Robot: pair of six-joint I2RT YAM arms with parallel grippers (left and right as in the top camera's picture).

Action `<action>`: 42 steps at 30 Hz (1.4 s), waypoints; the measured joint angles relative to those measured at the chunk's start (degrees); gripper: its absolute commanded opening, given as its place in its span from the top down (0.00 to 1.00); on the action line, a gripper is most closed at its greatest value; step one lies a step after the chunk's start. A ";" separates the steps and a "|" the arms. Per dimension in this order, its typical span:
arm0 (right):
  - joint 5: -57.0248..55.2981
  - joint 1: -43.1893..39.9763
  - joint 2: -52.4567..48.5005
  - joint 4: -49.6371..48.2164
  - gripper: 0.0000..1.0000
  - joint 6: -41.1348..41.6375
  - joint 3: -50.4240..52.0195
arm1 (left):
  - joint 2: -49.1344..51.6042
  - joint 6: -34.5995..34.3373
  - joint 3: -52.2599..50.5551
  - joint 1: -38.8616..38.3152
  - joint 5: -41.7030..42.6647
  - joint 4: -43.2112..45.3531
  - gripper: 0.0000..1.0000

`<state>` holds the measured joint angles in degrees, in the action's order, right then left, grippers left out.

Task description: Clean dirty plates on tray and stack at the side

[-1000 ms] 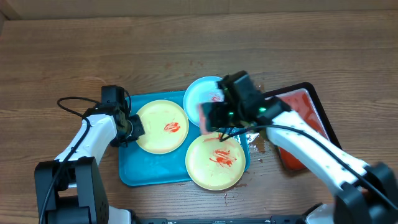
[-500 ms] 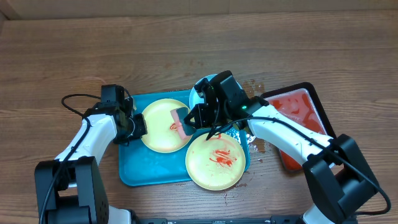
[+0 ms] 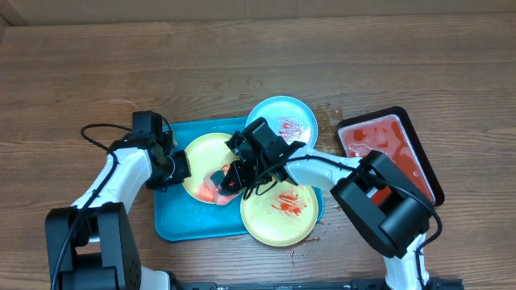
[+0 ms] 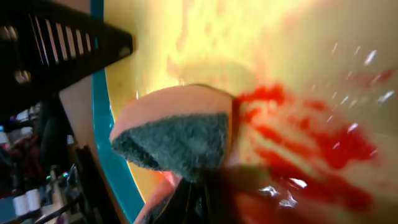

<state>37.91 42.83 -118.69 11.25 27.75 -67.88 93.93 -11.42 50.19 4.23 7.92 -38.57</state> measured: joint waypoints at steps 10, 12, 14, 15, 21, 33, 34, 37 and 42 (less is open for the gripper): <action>-21.22 1.03 0.02 5.81 0.96 -3.65 -6.12 | 0.00 -0.46 0.00 0.02 0.00 0.04 0.96; -25.86 2.01 0.02 5.84 0.96 -5.25 -6.29 | 0.00 -0.50 0.00 0.00 0.02 0.07 0.96; -30.01 3.26 0.13 5.86 0.96 -7.56 -6.54 | 0.00 -0.61 0.00 0.00 0.02 0.09 0.96; -32.35 4.07 0.20 5.99 0.96 -9.14 -6.69 | 0.00 -0.63 0.00 0.00 0.02 0.15 0.96; -49.07 10.51 0.37 6.95 0.96 -17.79 -7.13 | 0.00 -0.63 0.00 0.00 0.00 0.20 0.96; -67.04 11.50 0.33 8.63 0.96 -23.28 -7.15 | 0.00 -0.63 0.00 0.00 0.00 0.85 0.96; -66.95 11.06 0.33 8.92 0.96 -23.54 -7.23 | 0.00 -0.63 0.00 0.00 0.15 0.92 0.96; -64.48 10.45 0.28 9.84 0.96 -24.33 -7.93 | 0.00 -0.63 0.00 -0.07 0.42 1.03 0.96; -52.00 10.03 0.28 12.66 0.96 -22.84 -9.25 | 0.00 -0.61 0.00 0.04 -0.31 0.83 0.96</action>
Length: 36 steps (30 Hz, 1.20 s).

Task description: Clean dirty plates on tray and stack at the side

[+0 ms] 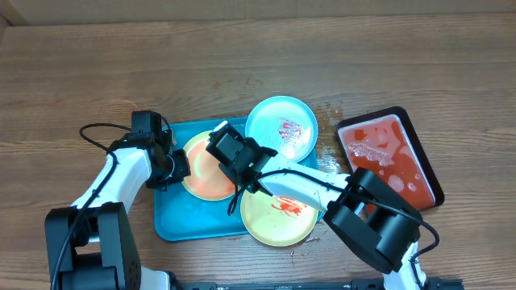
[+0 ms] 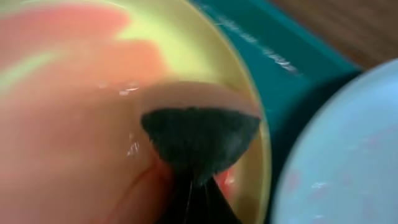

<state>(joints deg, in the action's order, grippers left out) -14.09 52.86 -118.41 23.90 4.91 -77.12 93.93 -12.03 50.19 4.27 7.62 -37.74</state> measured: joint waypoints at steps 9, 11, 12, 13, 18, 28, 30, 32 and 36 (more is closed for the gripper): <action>23.39 0.04 0.04 0.70 0.96 0.79 -0.76 | 0.00 0.02 0.00 0.35 -1.03 -0.17 0.96; 28.33 0.22 -0.15 -0.83 0.96 0.87 -0.55 | 0.00 0.02 0.00 0.35 -1.01 -0.17 0.95; 29.97 0.33 -0.28 -1.92 0.96 0.87 -0.44 | 0.00 0.02 0.00 0.35 -1.01 -0.15 0.96; 30.77 0.39 -0.37 -2.51 0.96 0.85 -0.37 | 0.00 0.02 0.00 0.35 -1.03 -0.15 0.96; 33.75 0.44 -0.59 -8.81 0.96 2.43 -0.04 | 0.00 0.02 0.00 0.33 -0.85 -0.13 0.96; 20.13 -4.90 -1.38 -15.39 0.96 8.79 0.11 | 0.00 0.00 0.00 0.33 -0.68 0.00 0.96; 16.90 -6.14 -1.97 -15.06 0.96 9.07 0.09 | 0.00 0.00 0.00 0.33 -0.50 0.00 0.95; 14.47 -7.41 -2.75 -13.22 0.96 9.35 0.09 | 0.00 0.00 0.00 0.33 -0.50 0.02 0.96; 12.33 -8.17 -2.93 -7.15 0.96 9.25 -1.25 | 0.00 -0.02 0.00 0.17 0.55 0.24 0.95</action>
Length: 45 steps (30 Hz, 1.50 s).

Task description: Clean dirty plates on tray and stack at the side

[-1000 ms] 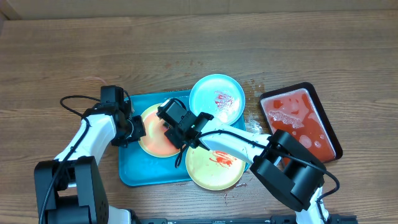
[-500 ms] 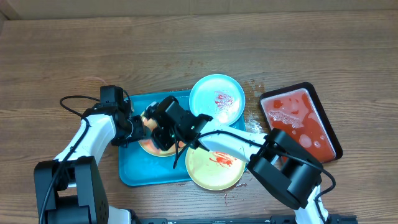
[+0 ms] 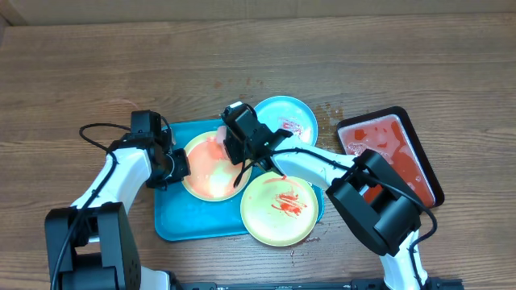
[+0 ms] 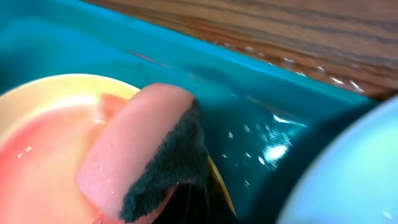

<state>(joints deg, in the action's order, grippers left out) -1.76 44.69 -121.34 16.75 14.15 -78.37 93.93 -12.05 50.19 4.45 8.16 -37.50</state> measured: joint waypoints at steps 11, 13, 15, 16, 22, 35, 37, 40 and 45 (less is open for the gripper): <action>3.52 1.77 0.33 24.09 0.96 -7.06 -7.19 | 0.02 0.02 0.00 -0.28 0.81 -0.20 0.96; 7.41 1.95 0.31 23.04 0.96 -7.63 -7.17 | 0.02 0.02 0.00 -0.28 0.61 -0.22 0.95; 11.89 2.23 0.11 20.79 0.96 -7.23 -7.02 | 0.00 0.02 0.00 -0.28 0.46 -0.20 0.95; 13.66 2.43 -0.09 19.69 0.96 -6.69 -6.97 | 0.00 0.02 0.00 -0.28 0.39 -0.20 0.95; 21.59 3.32 -0.96 10.97 0.96 -1.92 -6.43 | 0.02 0.02 0.00 -0.28 0.17 -0.11 0.96; 10.69 3.10 -1.20 -0.13 0.96 7.02 -6.29 | 0.02 0.02 0.00 -0.28 0.17 0.31 0.96; 5.38 3.06 -1.20 1.46 0.96 6.36 -6.29 | 0.00 0.02 0.00 -0.28 0.17 0.31 0.96; -2.71 3.02 -1.20 5.01 0.96 3.50 -6.29 | 0.02 0.02 0.00 -0.28 0.20 0.46 0.96; -9.35 3.10 -1.20 11.34 0.96 -1.29 -6.43 | 0.02 0.02 0.00 -0.28 0.20 0.52 0.96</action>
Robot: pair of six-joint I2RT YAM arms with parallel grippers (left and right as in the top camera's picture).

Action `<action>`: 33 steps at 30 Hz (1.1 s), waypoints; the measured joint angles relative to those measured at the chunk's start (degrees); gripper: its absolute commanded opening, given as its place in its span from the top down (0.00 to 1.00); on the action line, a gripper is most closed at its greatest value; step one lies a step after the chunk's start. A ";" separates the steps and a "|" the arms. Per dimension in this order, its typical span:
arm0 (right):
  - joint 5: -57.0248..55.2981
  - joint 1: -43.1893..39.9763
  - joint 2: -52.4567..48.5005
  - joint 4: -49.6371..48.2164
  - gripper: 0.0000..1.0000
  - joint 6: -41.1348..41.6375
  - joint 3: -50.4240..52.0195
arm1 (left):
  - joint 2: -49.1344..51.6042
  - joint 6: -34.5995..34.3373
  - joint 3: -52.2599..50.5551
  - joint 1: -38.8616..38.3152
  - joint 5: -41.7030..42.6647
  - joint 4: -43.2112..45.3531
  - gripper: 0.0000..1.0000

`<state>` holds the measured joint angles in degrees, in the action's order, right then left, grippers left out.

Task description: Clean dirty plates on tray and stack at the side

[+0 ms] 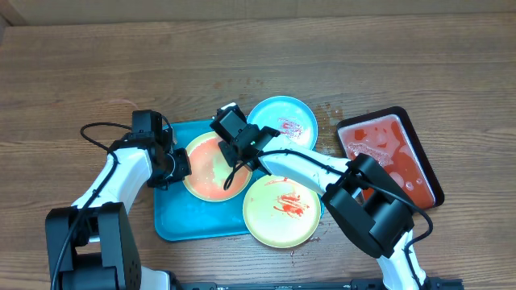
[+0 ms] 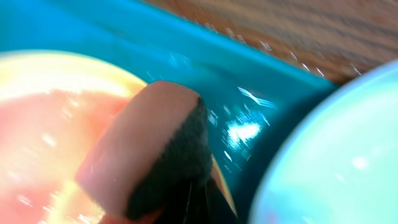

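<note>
A yellow plate [image 1: 208,169] smeared orange-red lies in the left half of the blue tray [image 1: 173,225]. My left gripper [image 1: 181,165] sits at the plate's left rim and looks shut on it. My right gripper [image 1: 225,127] is shut on a pink sponge [image 2: 140,146] with a dark scouring side. The sponge rests on the plate's far right rim [image 2: 56,118], next to the tray's back wall [image 2: 186,59]. A light blue plate [image 1: 284,125] with red stains overlaps the tray's back right corner. A yellow-green plate [image 1: 280,211] with red sauce lies at the front right.
A black tray [image 1: 389,151] filled with red liquid stands on the wooden table [image 1: 363,56] to the right. Wet spots lie between it and the light blue plate [image 2: 339,155]. The right arm reaches across over the two right-hand plates.
My right gripper with the sponge has shifted slightly left along the yellow plate's far rim. The left gripper and all three plates are where they were.
First the sponge was on the red sauce at the yellow plate's near right, the left gripper at its rim. Then it was at the far right and the plate was smeared orange all over. Later it sat on the far rim by the tray wall, as now.
</note>
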<state>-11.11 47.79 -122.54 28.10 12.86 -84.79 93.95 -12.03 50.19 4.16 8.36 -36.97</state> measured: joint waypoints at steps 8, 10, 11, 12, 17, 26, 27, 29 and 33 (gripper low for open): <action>-1.77 1.97 0.57 10.95 0.96 -5.11 -1.40 | 0.00 0.00 0.00 0.00 0.48 0.17 0.96; -0.15 2.21 0.79 12.39 0.96 -7.32 -1.46 | 0.00 0.00 0.00 0.00 0.42 0.13 0.95; 1.14 2.29 0.92 12.96 0.96 -8.66 -1.46 | 0.00 0.00 0.00 0.00 0.37 0.13 0.96; 2.43 2.34 1.03 13.33 0.96 -9.68 -1.46 | 0.00 0.00 0.00 0.00 0.33 0.11 0.95; 12.11 2.67 1.20 13.16 0.96 -12.79 -1.46 | 0.00 0.00 0.00 0.02 -0.07 0.07 0.95; 33.35 4.22 0.63 9.03 0.96 -13.94 -0.59 | 0.00 0.00 -0.02 0.00 -0.22 0.15 0.96; 34.38 4.37 0.55 8.74 0.96 -13.94 -0.59 | 0.00 0.00 -0.02 0.00 -0.22 0.17 0.96; 34.77 4.39 0.48 7.93 0.96 -13.42 -0.59 | 0.00 0.00 -0.02 0.00 -0.20 0.24 0.95; 30.62 3.98 0.48 7.41 0.96 -10.99 -0.63 | 0.00 0.00 -0.02 0.00 -0.22 0.61 0.96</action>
<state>19.51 51.77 -122.06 35.51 1.87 -85.43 93.95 -12.03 50.17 4.16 8.14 -36.36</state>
